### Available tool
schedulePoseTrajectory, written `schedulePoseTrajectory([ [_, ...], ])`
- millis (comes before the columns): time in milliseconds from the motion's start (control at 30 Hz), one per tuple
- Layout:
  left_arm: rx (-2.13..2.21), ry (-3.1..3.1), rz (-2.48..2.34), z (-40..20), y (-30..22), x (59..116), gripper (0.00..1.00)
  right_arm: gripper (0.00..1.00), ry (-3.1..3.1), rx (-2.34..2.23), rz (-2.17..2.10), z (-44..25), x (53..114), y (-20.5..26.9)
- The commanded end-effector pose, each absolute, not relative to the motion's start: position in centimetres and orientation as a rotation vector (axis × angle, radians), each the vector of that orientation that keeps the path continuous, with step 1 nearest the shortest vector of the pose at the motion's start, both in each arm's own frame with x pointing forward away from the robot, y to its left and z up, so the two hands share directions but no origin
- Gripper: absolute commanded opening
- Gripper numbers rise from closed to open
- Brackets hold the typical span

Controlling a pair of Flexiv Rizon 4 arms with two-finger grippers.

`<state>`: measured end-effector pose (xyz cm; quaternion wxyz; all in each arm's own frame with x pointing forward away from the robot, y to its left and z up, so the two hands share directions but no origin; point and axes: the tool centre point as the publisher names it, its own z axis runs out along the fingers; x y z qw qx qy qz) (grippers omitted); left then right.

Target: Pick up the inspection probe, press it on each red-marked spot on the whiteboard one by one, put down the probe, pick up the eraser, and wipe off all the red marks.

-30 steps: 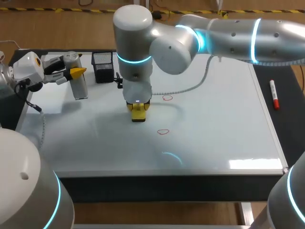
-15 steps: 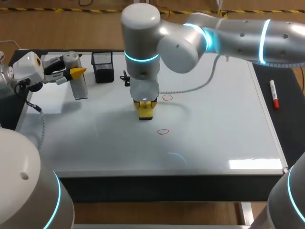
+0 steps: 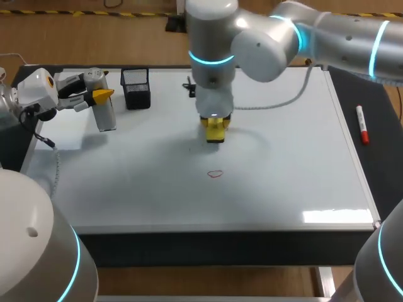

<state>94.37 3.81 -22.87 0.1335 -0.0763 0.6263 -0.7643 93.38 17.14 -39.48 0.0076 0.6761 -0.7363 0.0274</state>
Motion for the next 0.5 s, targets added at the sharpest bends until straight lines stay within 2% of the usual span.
schedulePoseTrajectory([
  [33,-0.220,1.815,-2.215,-22.8,3.8,94.3,0.00,0.00,-2.332,2.108,0.066,-38.9,93.7,12.4],
  [500,-0.220,1.815,-2.215,-22.8,3.8,94.3,0.00,0.00,-2.525,1.852,0.056,-39.1,96.0,1.5],
])
